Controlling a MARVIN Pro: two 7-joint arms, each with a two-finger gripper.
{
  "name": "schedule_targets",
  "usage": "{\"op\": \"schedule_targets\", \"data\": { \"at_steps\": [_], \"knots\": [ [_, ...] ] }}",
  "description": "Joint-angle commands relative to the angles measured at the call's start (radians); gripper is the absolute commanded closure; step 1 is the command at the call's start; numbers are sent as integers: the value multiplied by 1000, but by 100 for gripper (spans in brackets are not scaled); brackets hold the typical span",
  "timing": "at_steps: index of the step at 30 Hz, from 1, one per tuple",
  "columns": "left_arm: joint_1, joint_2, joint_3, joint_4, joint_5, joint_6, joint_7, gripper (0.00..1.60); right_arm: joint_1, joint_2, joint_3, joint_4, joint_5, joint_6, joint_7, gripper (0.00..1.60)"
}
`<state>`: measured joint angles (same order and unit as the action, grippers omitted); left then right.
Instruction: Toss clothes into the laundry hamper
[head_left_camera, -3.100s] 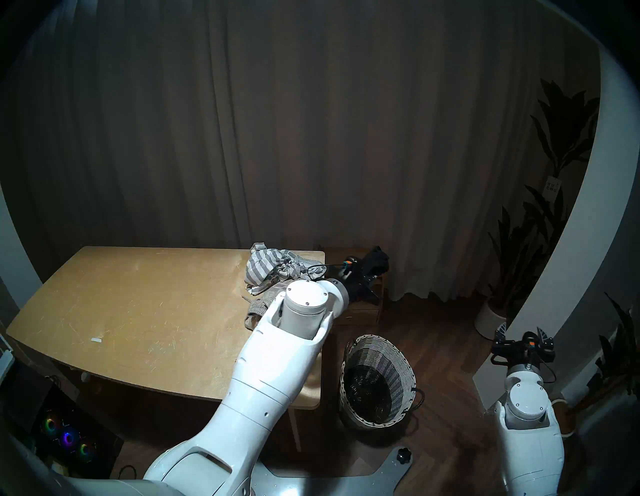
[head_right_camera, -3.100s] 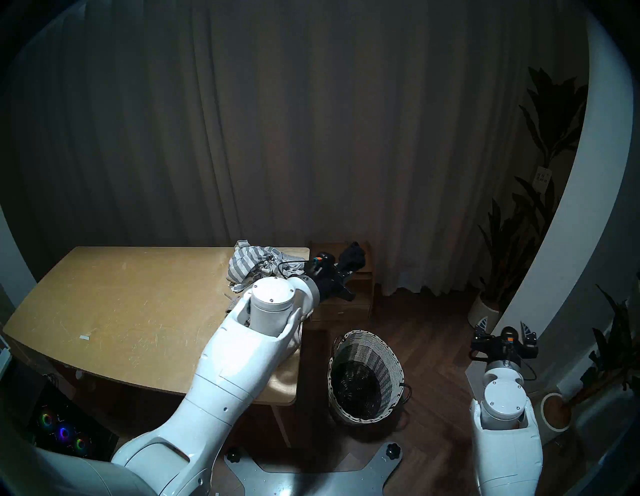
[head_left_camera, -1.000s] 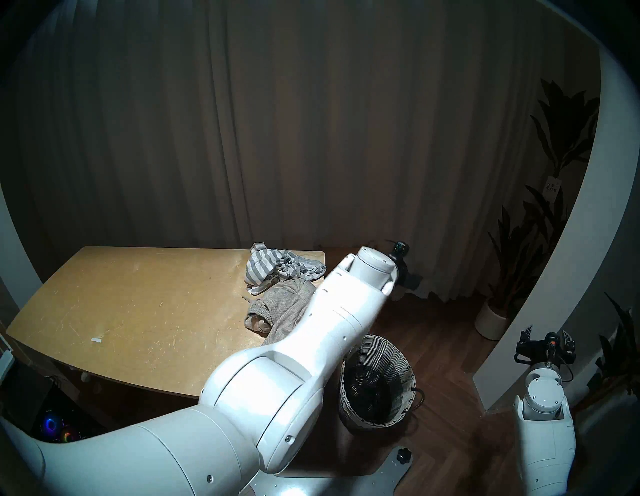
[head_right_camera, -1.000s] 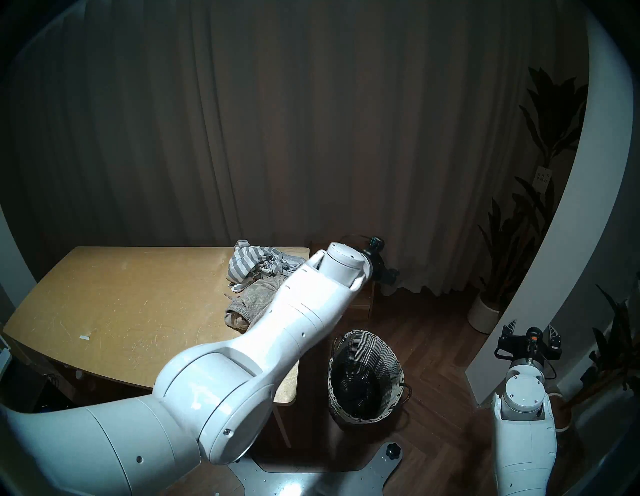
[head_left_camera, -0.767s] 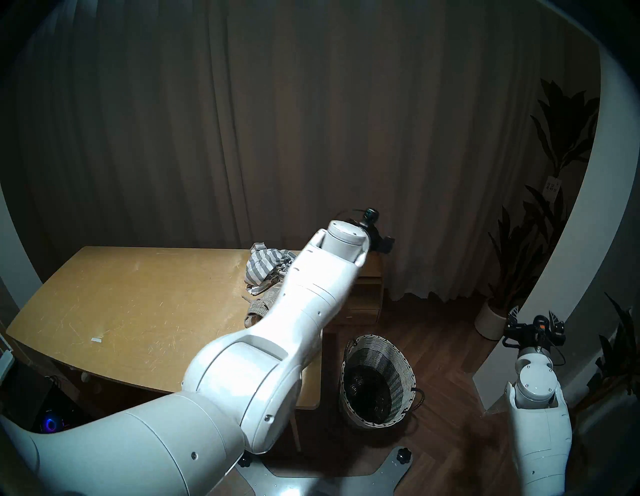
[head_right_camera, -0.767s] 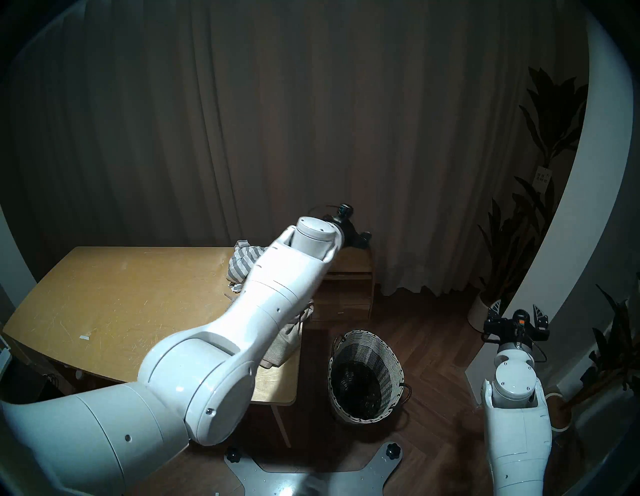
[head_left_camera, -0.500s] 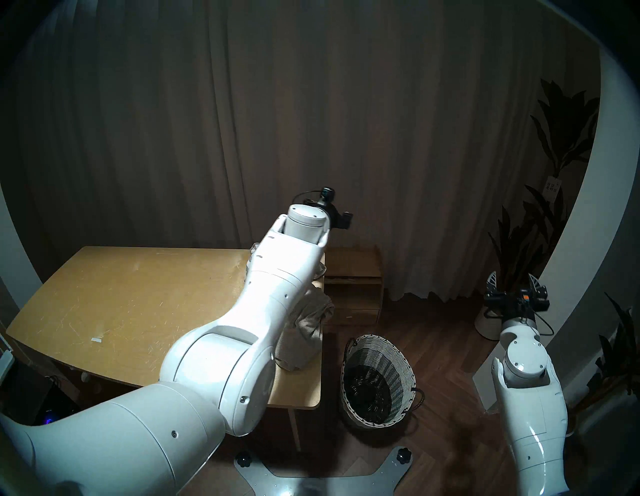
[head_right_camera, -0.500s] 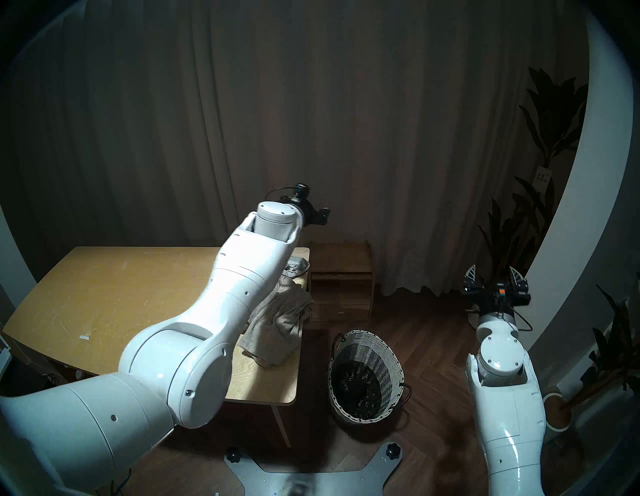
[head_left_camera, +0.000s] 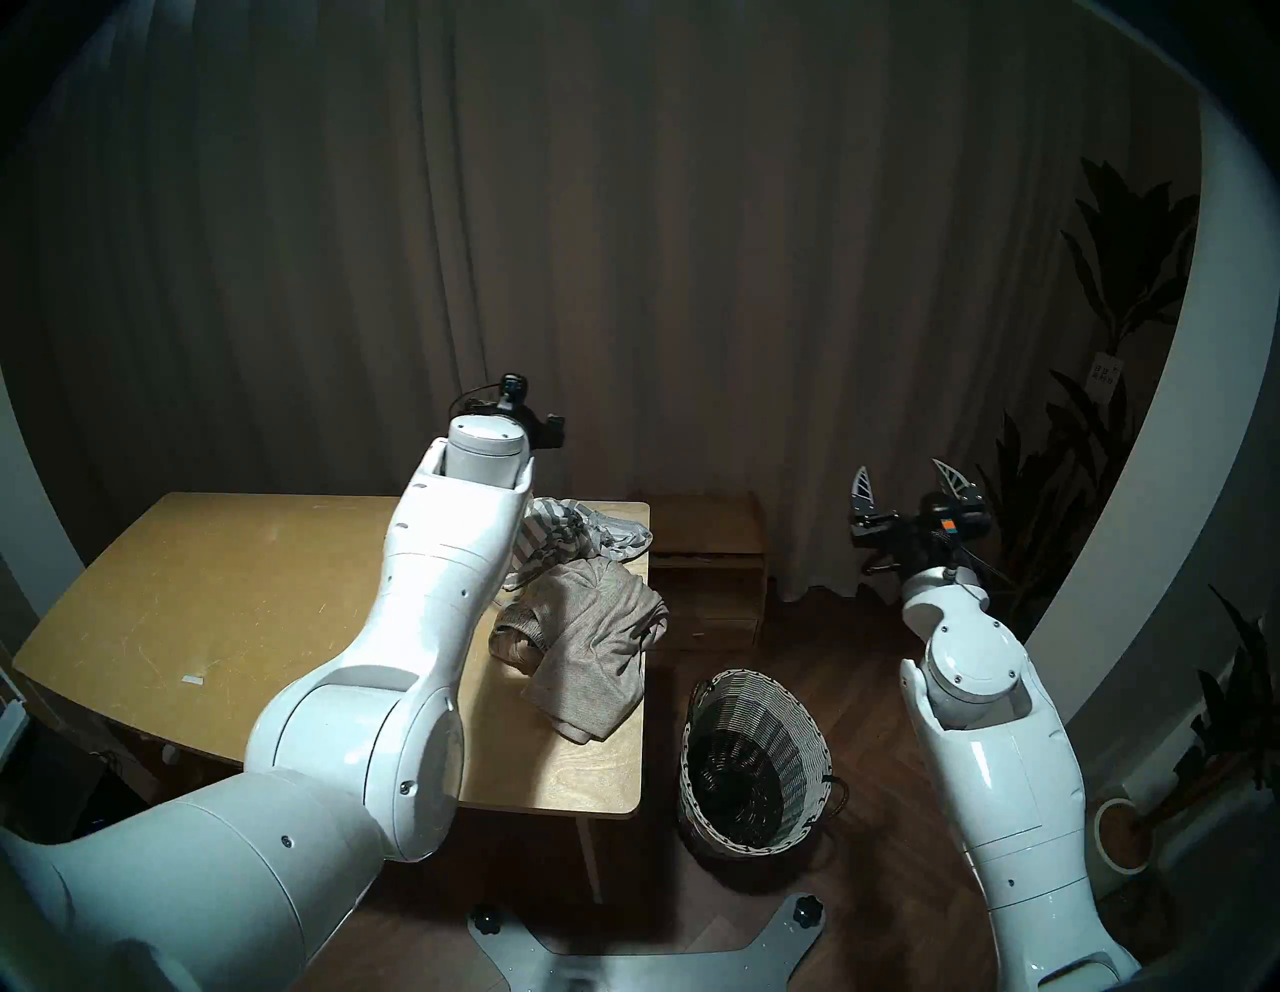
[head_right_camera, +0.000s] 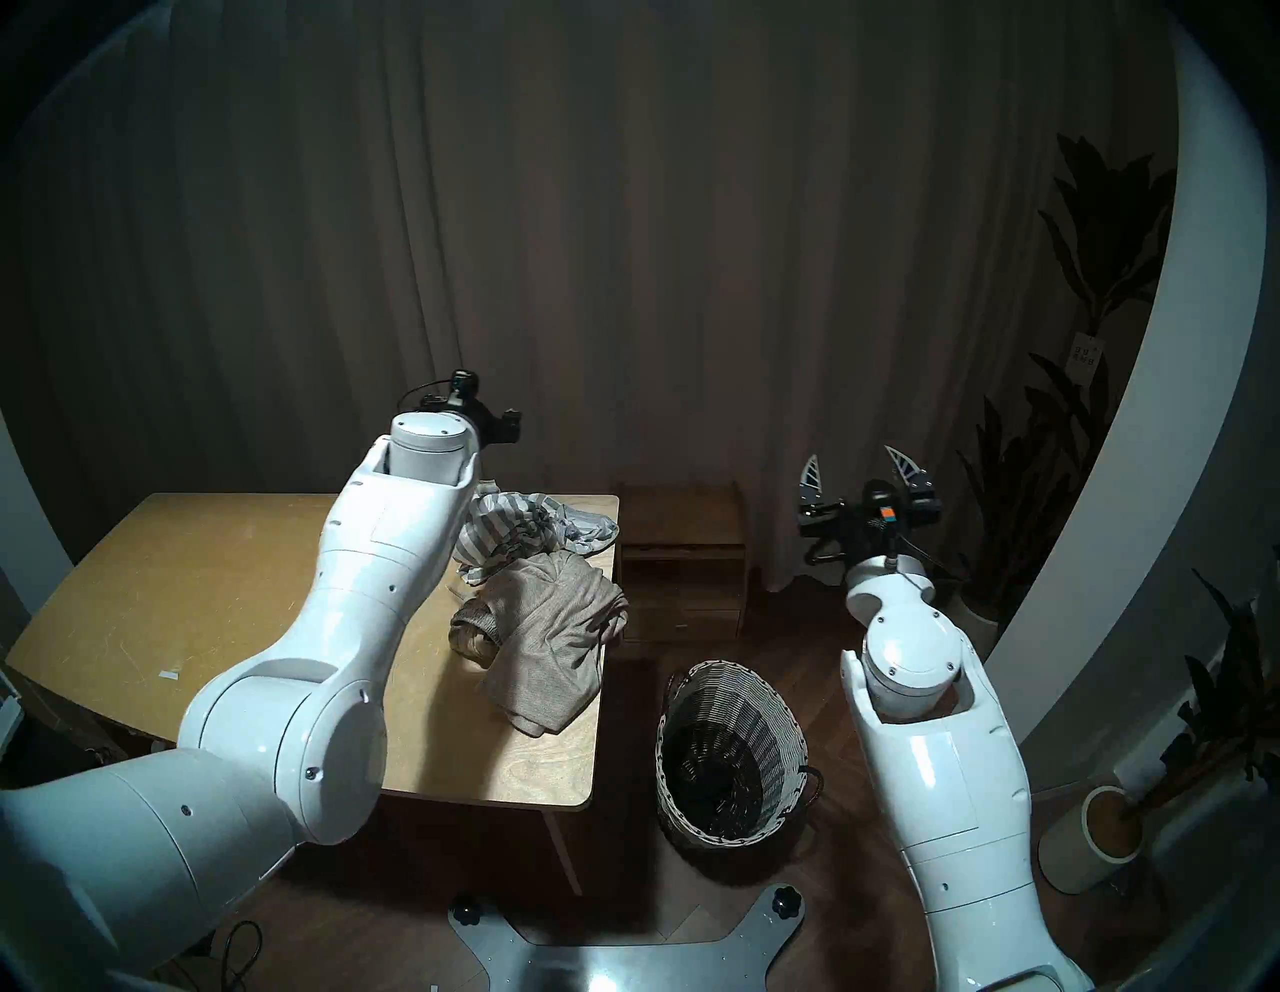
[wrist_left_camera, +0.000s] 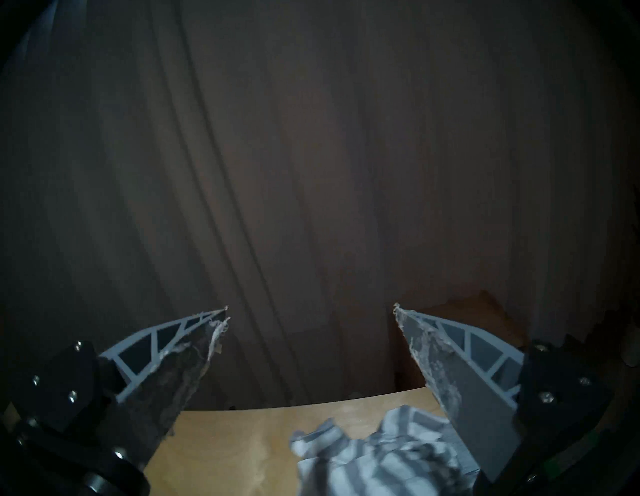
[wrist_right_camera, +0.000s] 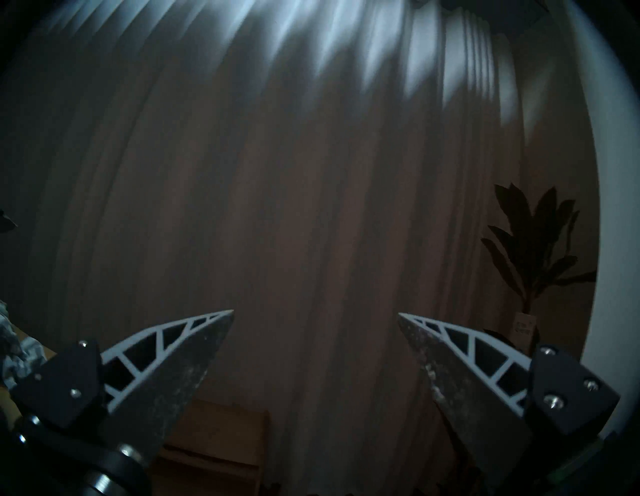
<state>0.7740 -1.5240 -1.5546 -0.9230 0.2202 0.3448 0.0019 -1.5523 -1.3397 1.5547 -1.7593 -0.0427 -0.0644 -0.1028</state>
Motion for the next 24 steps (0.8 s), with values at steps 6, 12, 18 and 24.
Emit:
{"op": "schedule_targets", "data": {
  "at_steps": [6, 12, 18, 24],
  "knots": [
    [144, 111, -95, -110, -1, -23, 28, 0, -39, -43, -220, -28, -27, -20, 98, 0],
    [211, 111, -120, -167, -11, -40, 25, 0, -74, -51, -297, -12, -38, -17, 130, 0],
    [277, 116, -136, -244, -22, -72, 15, 0, -96, -58, -377, 9, -52, -14, 158, 0],
    [337, 119, -148, -319, -46, -109, -8, 0, -103, -58, -445, 72, -70, 3, 192, 0]
  ]
}}
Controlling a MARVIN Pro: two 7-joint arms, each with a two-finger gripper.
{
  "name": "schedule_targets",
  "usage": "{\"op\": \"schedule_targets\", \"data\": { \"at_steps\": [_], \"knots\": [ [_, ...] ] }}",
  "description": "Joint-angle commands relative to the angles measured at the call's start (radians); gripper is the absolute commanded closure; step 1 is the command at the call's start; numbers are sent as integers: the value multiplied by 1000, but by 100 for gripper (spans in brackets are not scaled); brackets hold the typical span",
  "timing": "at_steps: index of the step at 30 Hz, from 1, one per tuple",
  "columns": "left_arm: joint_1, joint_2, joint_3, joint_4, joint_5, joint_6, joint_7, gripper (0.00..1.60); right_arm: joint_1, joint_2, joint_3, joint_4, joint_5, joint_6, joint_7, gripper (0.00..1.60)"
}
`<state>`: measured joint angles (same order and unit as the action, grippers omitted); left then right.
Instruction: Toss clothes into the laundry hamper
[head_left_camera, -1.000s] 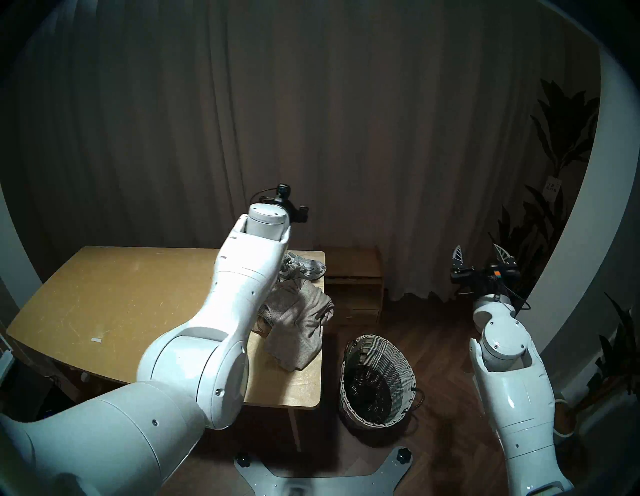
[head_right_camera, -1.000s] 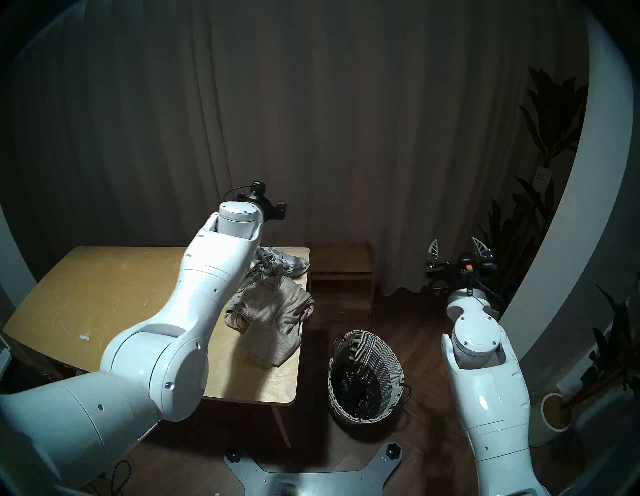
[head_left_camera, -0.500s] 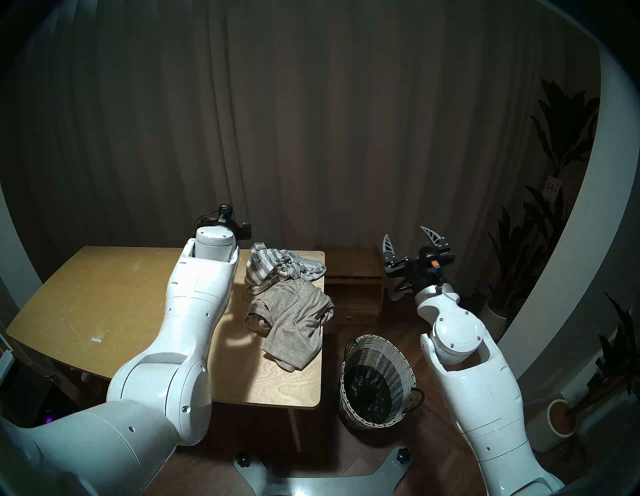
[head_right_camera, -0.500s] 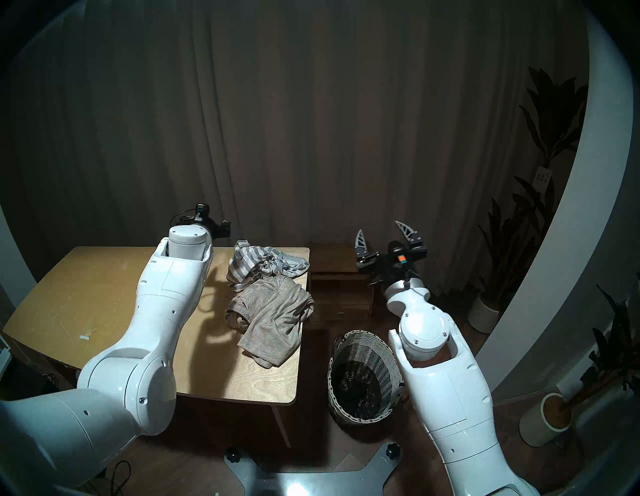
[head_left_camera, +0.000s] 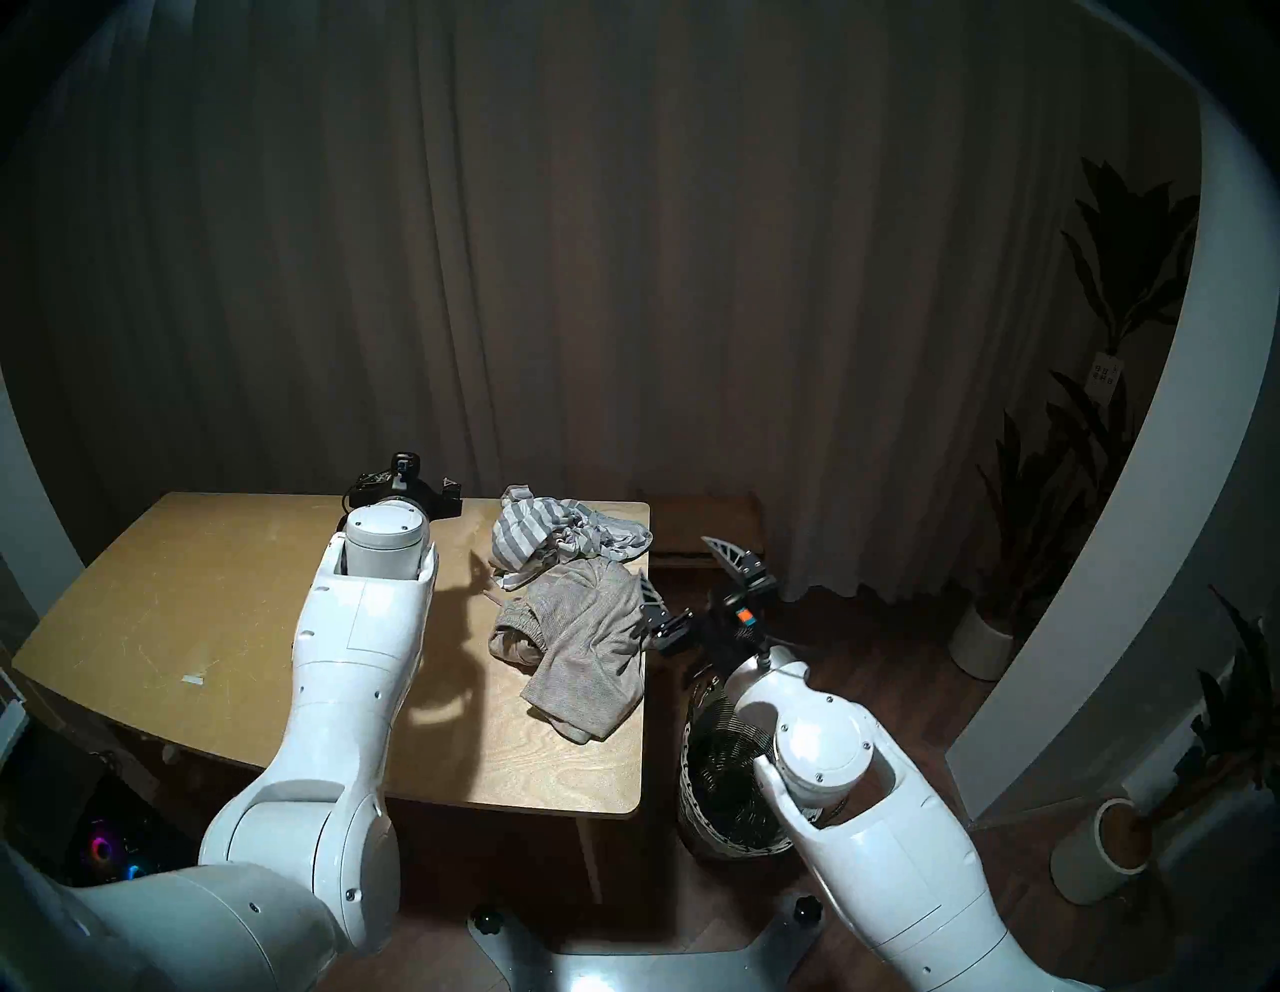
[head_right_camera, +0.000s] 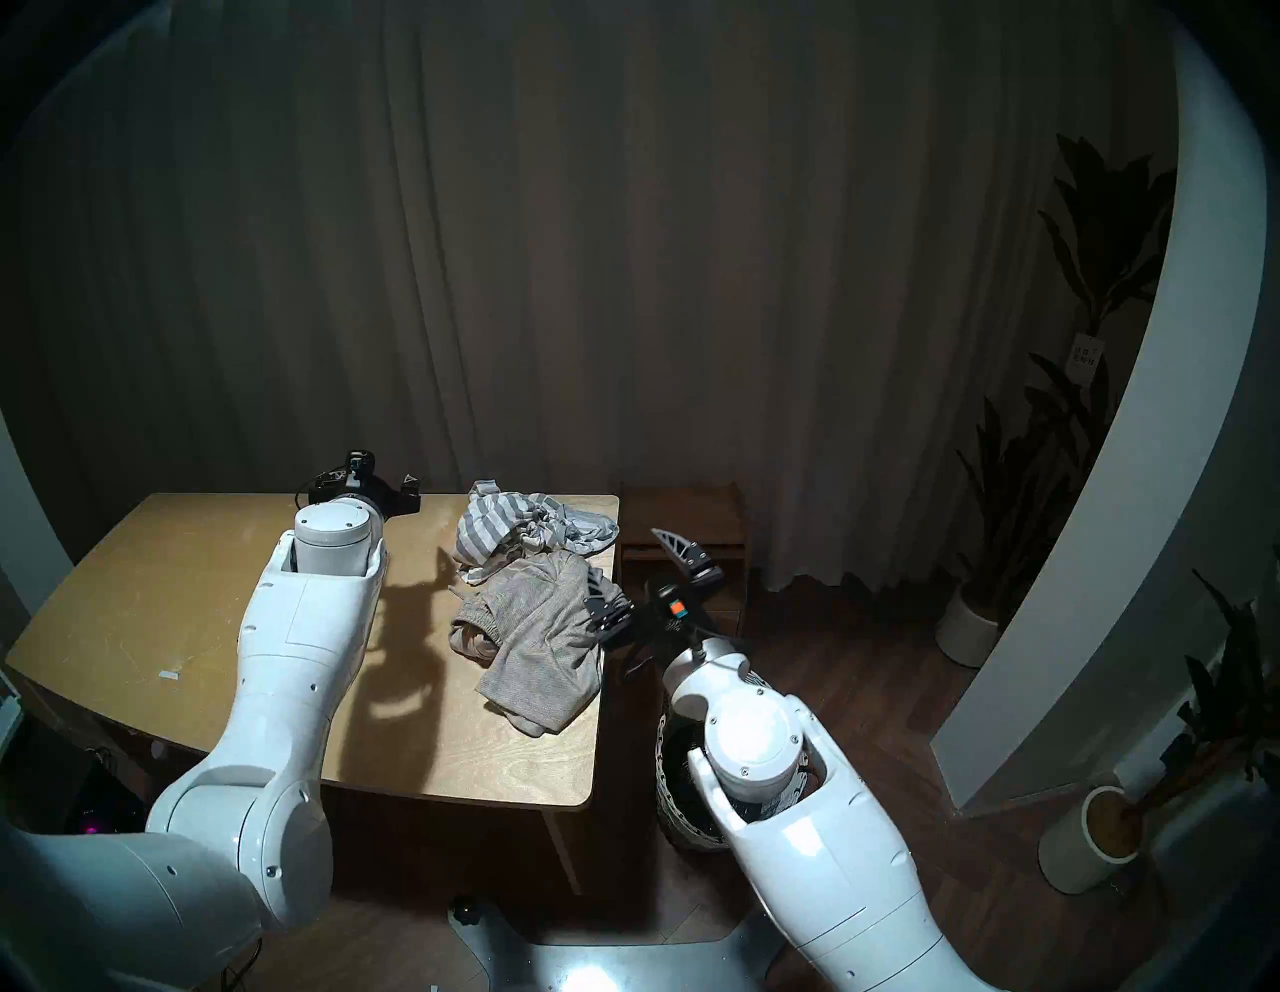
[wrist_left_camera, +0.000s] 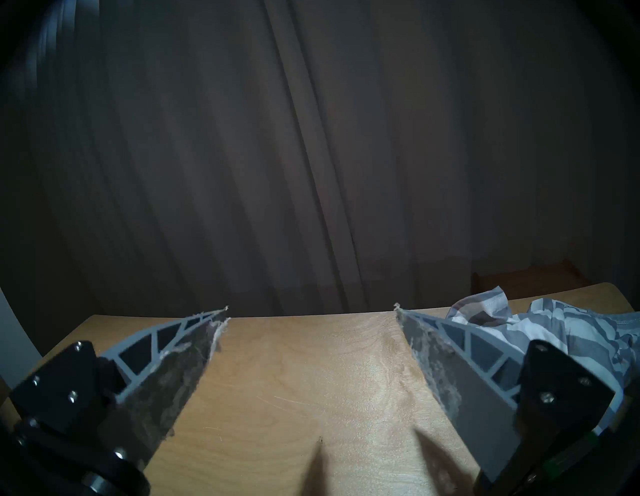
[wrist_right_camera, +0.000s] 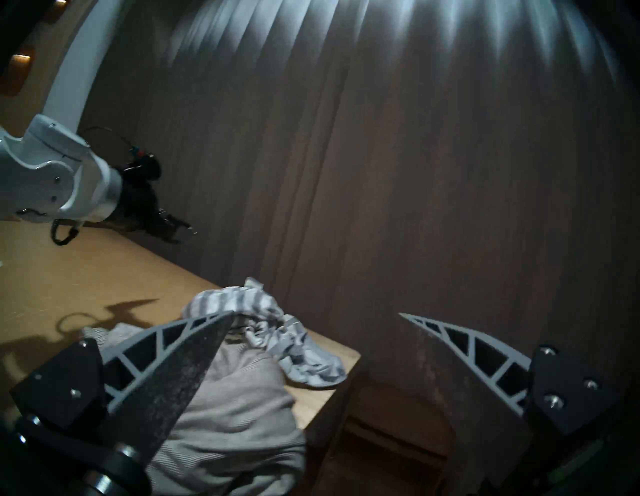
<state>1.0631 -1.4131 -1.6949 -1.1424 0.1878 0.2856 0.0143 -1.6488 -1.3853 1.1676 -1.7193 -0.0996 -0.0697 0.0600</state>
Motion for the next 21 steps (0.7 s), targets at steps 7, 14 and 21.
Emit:
{"op": "schedule_targets", "data": {
  "at_steps": [7, 14, 21],
  "knots": [
    [120, 11, -23, -186, -43, -88, -53, 0, 48, 0, -121, 125, -77, 4, 70, 0],
    [202, 15, -43, -272, -73, -119, -88, 0, 137, -22, -138, 137, -124, -9, 110, 0],
    [283, 11, -56, -361, -108, -151, -132, 0, 206, -34, -127, 157, -179, -12, 149, 0]
  ]
}}
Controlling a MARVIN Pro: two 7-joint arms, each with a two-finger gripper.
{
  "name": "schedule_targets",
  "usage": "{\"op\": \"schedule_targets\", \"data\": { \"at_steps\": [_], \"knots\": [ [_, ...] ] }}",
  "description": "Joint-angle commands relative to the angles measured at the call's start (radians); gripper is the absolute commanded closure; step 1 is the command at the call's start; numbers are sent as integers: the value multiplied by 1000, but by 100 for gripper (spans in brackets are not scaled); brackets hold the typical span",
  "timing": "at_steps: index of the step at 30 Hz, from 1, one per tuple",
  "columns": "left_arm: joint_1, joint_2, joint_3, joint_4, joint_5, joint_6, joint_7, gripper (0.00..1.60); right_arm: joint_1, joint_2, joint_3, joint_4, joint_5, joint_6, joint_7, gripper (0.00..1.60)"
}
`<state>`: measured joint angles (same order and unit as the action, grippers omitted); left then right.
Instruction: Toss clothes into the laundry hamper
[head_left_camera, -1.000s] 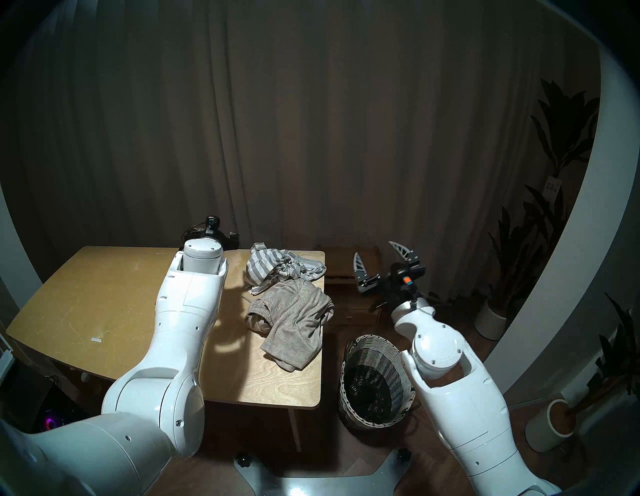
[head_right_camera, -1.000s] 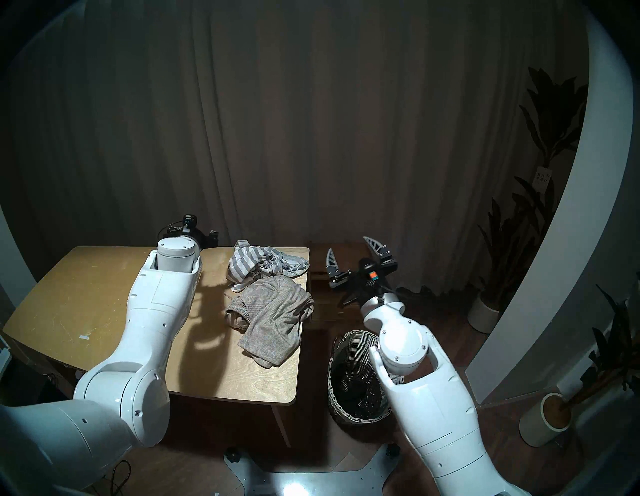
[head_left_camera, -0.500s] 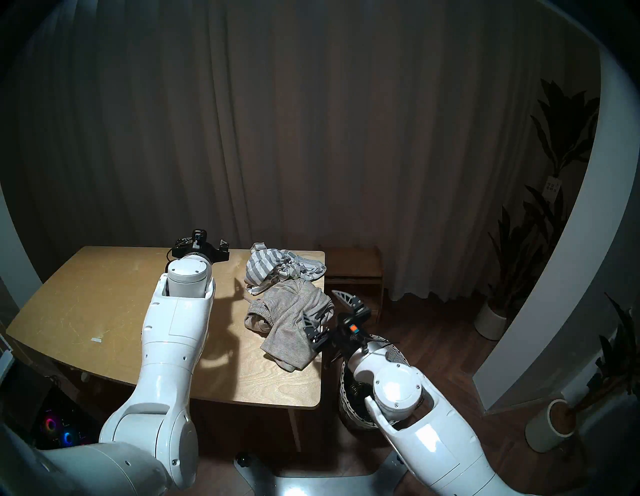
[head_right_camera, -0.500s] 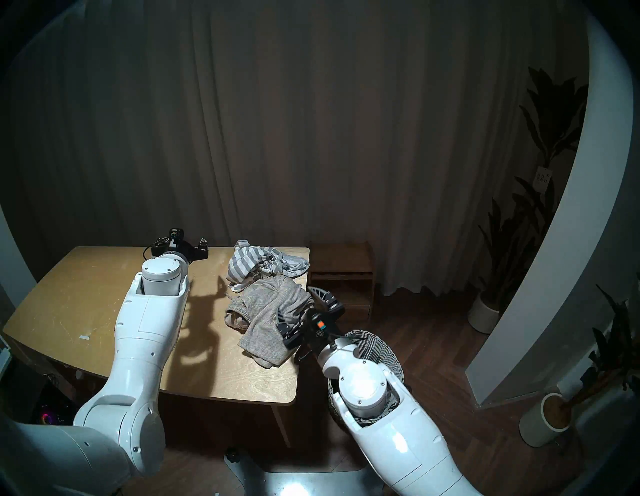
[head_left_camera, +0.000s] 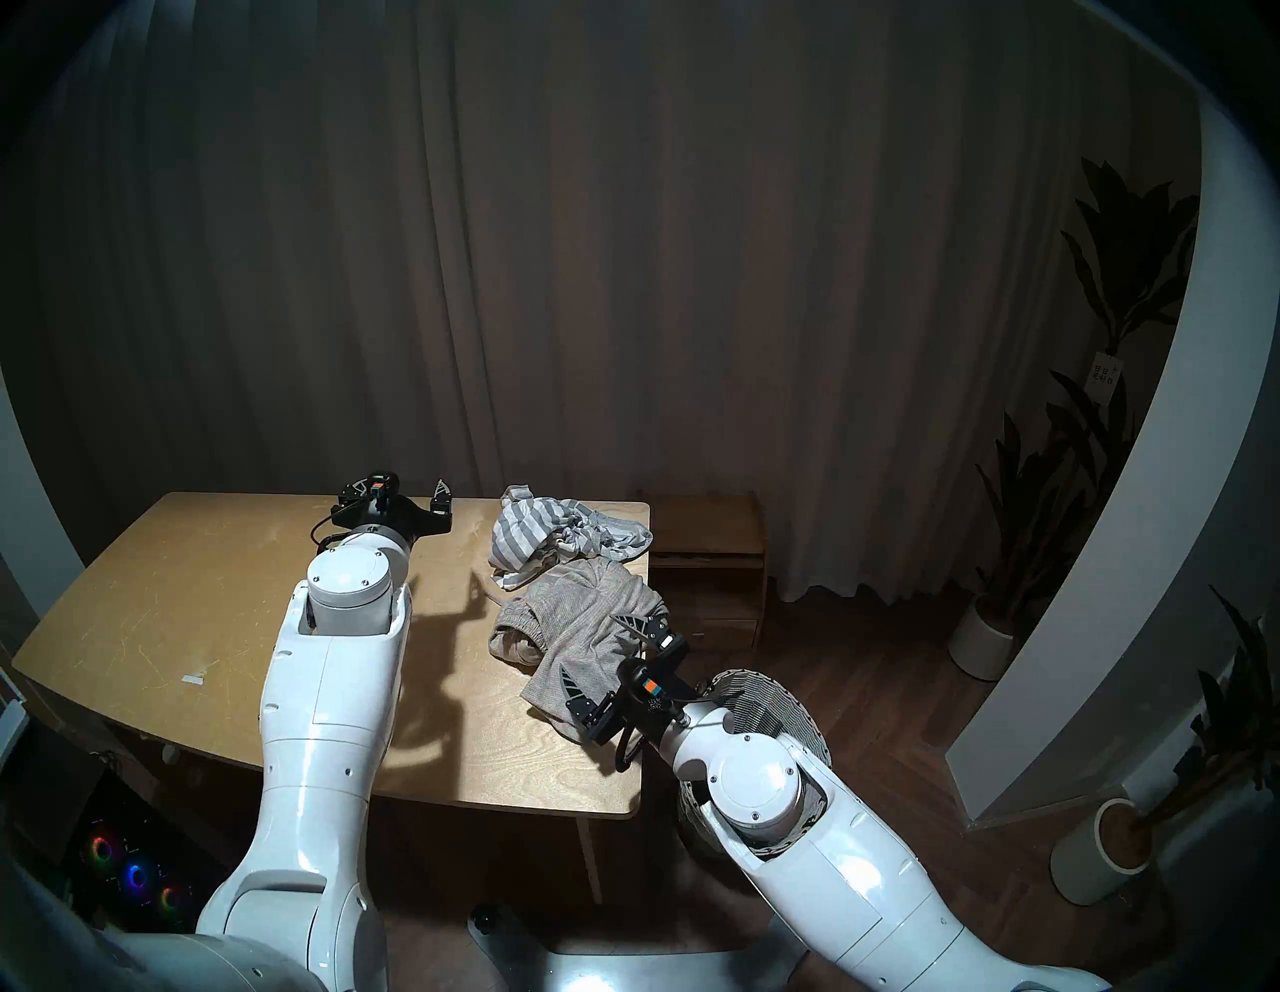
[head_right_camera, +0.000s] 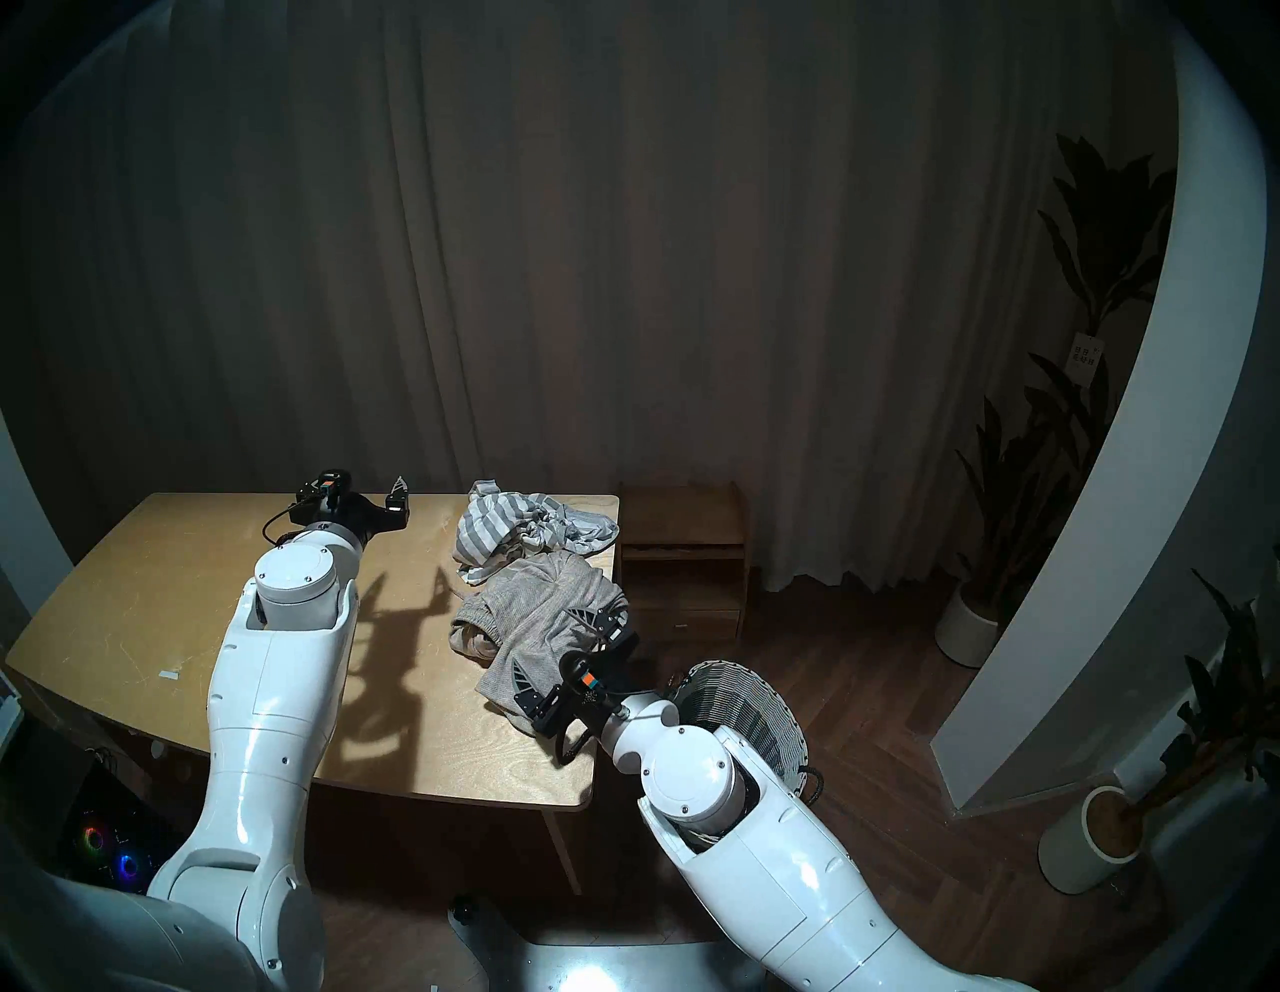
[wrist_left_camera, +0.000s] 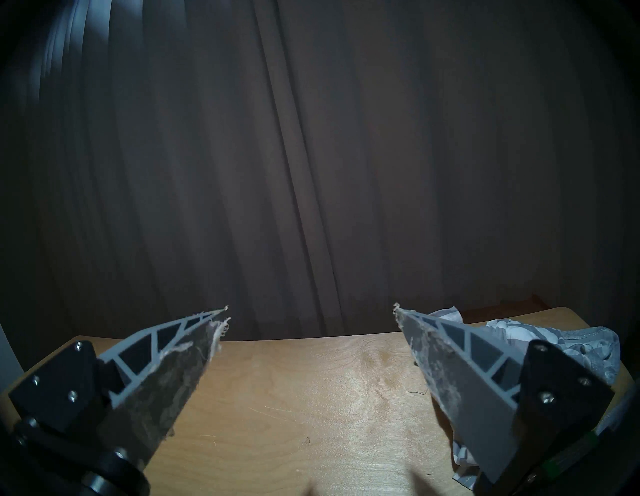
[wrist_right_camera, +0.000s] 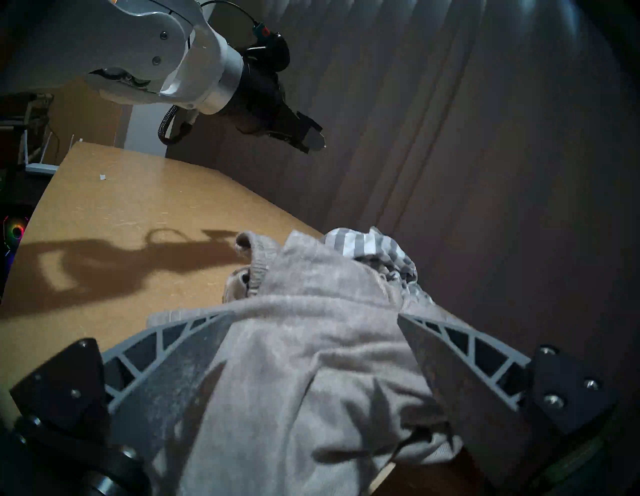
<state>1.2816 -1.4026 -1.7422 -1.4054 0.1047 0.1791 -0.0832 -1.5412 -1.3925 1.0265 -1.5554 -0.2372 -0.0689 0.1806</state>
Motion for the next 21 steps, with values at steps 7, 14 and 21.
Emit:
{"op": "schedule_targets", "data": {
  "at_steps": [7, 14, 21],
  "knots": [
    [157, 2, -23, -194, -71, -73, -97, 0, 180, -46, -22, 118, -90, -17, 80, 0],
    [234, 5, -41, -285, -117, -82, -164, 0, 249, -109, -86, 189, -105, -46, 124, 0],
    [299, 9, -71, -368, -159, -68, -214, 0, 324, -184, -82, 338, -103, -36, 112, 0]
  ]
}}
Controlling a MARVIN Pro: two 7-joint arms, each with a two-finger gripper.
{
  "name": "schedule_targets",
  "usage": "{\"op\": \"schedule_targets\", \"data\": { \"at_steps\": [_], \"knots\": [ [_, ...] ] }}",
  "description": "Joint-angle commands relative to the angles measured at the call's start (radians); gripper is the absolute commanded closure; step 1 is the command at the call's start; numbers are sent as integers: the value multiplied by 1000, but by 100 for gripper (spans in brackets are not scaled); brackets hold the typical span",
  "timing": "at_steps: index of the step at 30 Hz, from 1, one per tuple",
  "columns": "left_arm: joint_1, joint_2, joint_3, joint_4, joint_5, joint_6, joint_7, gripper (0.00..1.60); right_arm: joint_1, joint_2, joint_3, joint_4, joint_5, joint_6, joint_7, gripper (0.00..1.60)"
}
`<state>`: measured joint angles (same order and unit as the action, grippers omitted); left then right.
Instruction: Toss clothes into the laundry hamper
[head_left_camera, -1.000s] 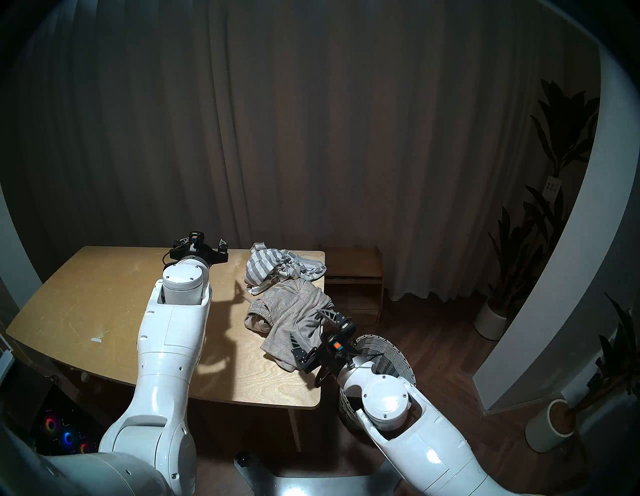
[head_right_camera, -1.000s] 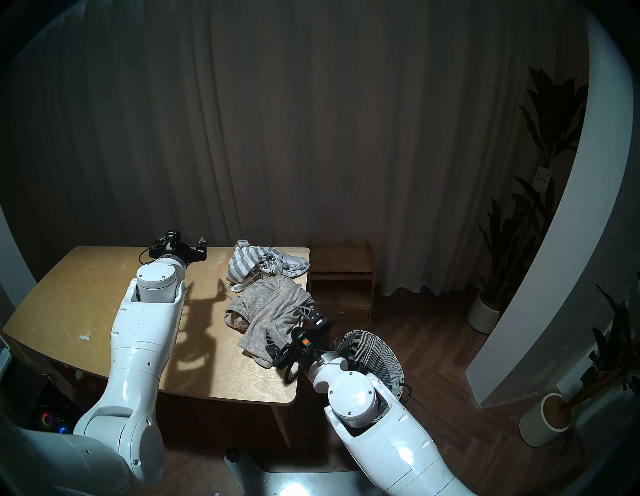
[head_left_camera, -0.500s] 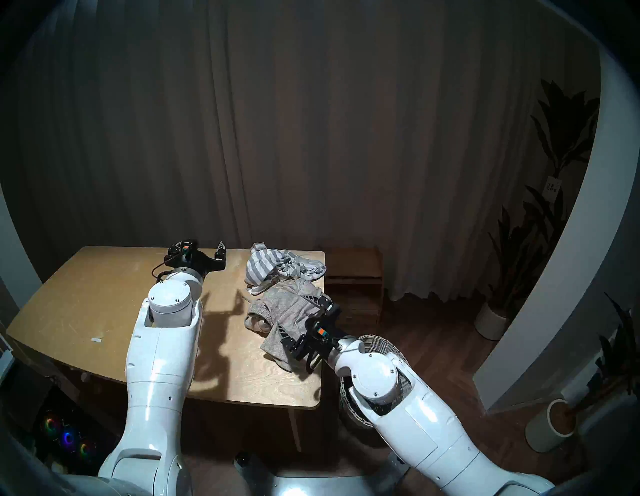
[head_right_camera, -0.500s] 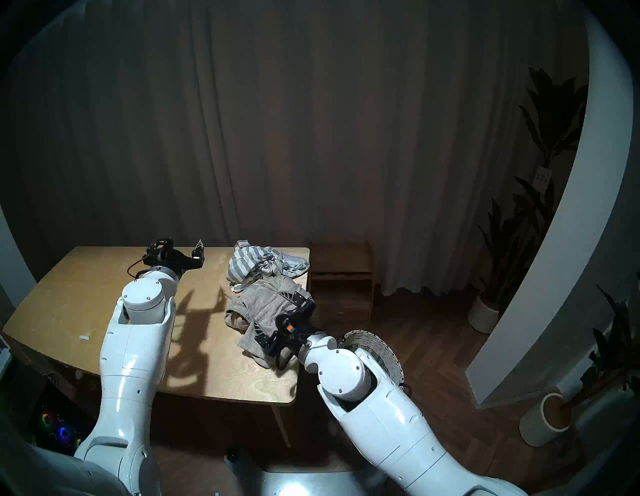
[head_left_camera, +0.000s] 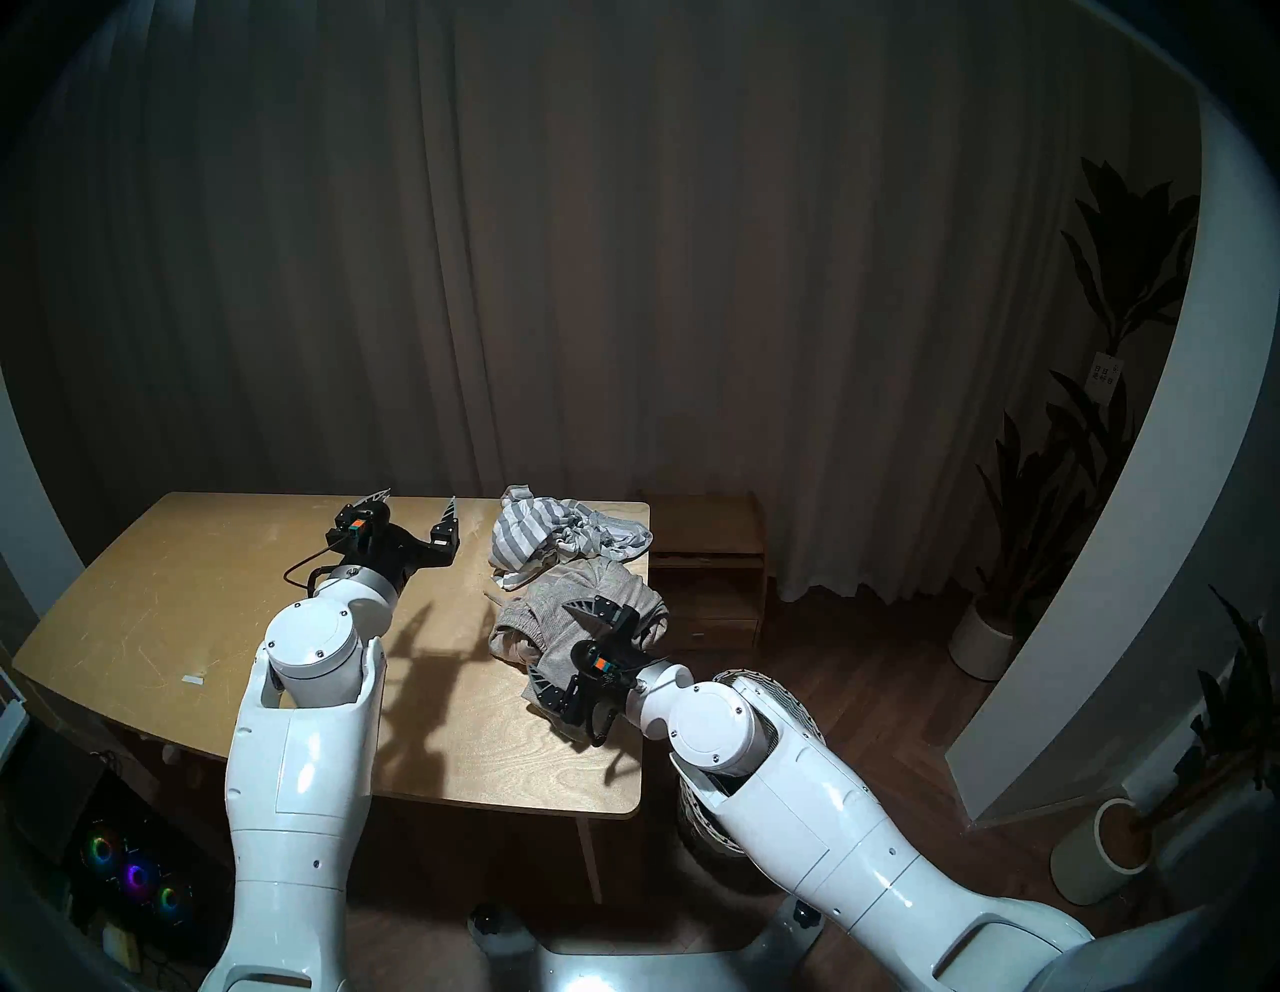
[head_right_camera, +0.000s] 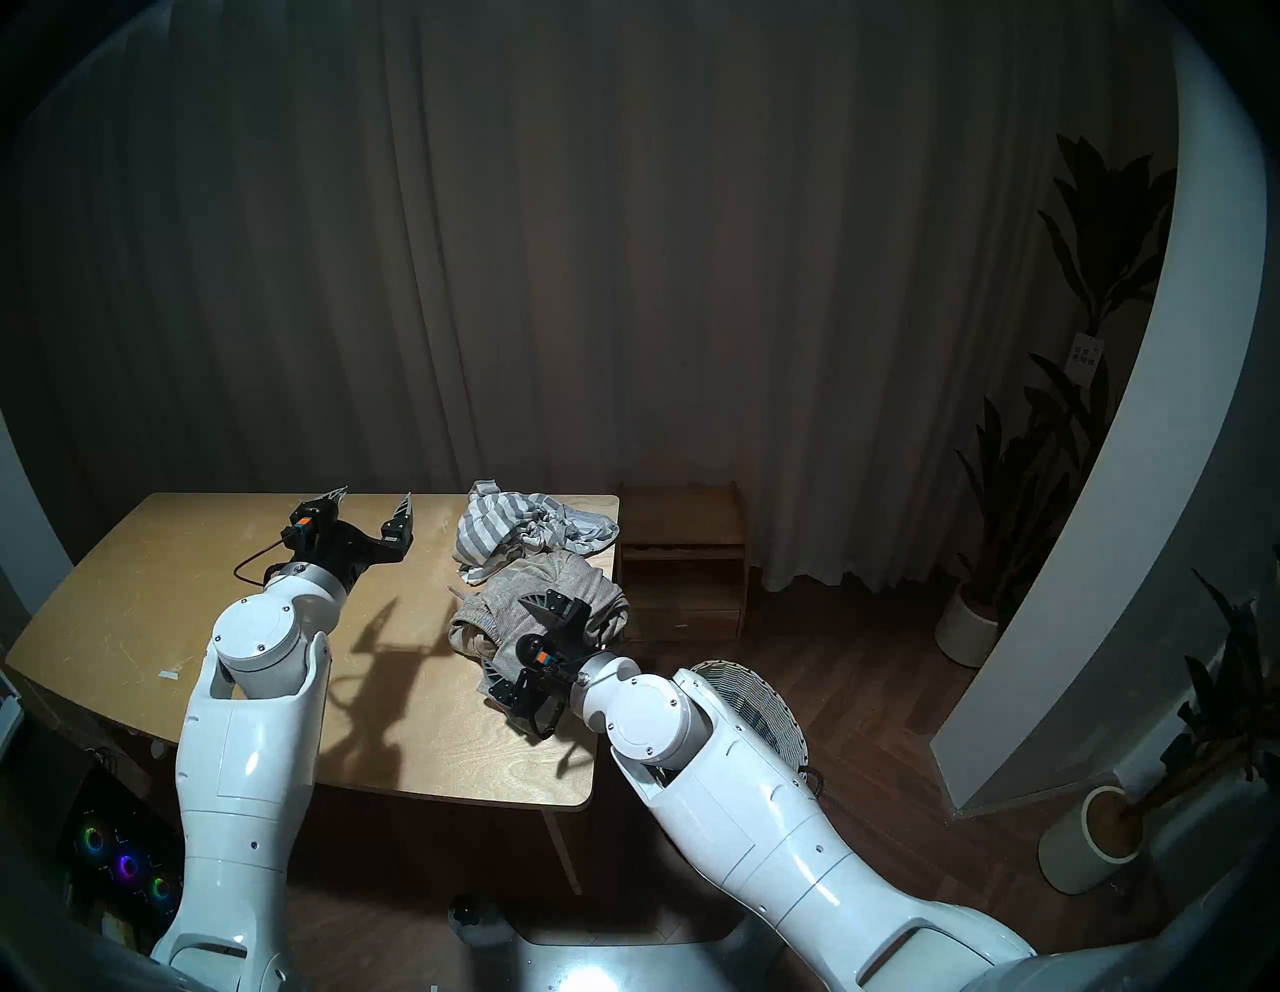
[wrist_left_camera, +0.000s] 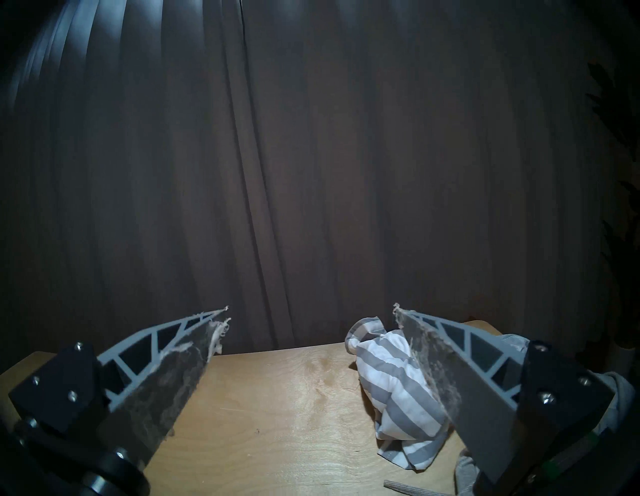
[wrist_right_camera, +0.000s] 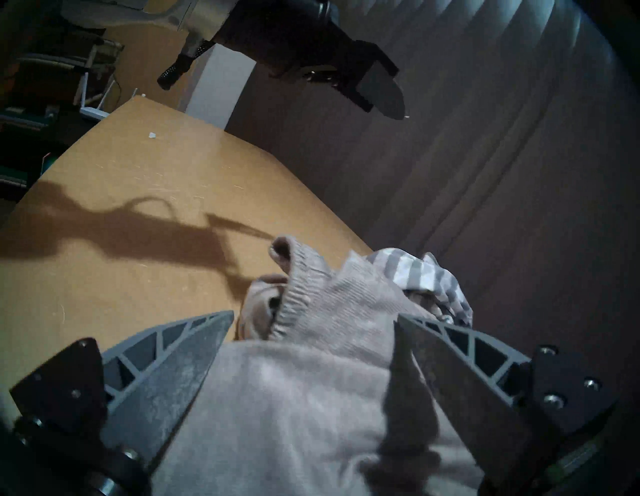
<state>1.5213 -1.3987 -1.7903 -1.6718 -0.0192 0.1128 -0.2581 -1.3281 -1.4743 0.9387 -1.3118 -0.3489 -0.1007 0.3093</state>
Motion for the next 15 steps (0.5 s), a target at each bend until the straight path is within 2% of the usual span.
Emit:
{"op": "schedule_targets", "data": {
  "at_steps": [1, 3, 7, 10, 11, 12, 15],
  "knots": [
    [62, 7, -24, -104, -37, -1, -42, 0, 103, -103, 18, 96, 5, 4, -26, 0],
    [73, 8, -32, -113, -45, 4, -51, 0, 140, -129, 29, 167, -4, 7, -32, 0],
    [89, 10, -46, -131, -63, 14, -66, 0, 165, -138, 35, 236, -14, 27, -55, 0],
    [109, 10, -59, -161, -78, 29, -81, 0, 175, -160, 50, 314, -3, -19, -91, 0],
    [114, 10, -62, -170, -81, 34, -83, 0, 179, -166, 52, 342, 2, -56, -103, 89],
    [118, 8, -66, -181, -84, 37, -82, 0, 169, -161, 57, 334, 16, -74, -94, 160],
    [126, 3, -75, -199, -89, 46, -79, 0, 139, -144, 61, 286, 29, -125, -99, 160]
  ]
}}
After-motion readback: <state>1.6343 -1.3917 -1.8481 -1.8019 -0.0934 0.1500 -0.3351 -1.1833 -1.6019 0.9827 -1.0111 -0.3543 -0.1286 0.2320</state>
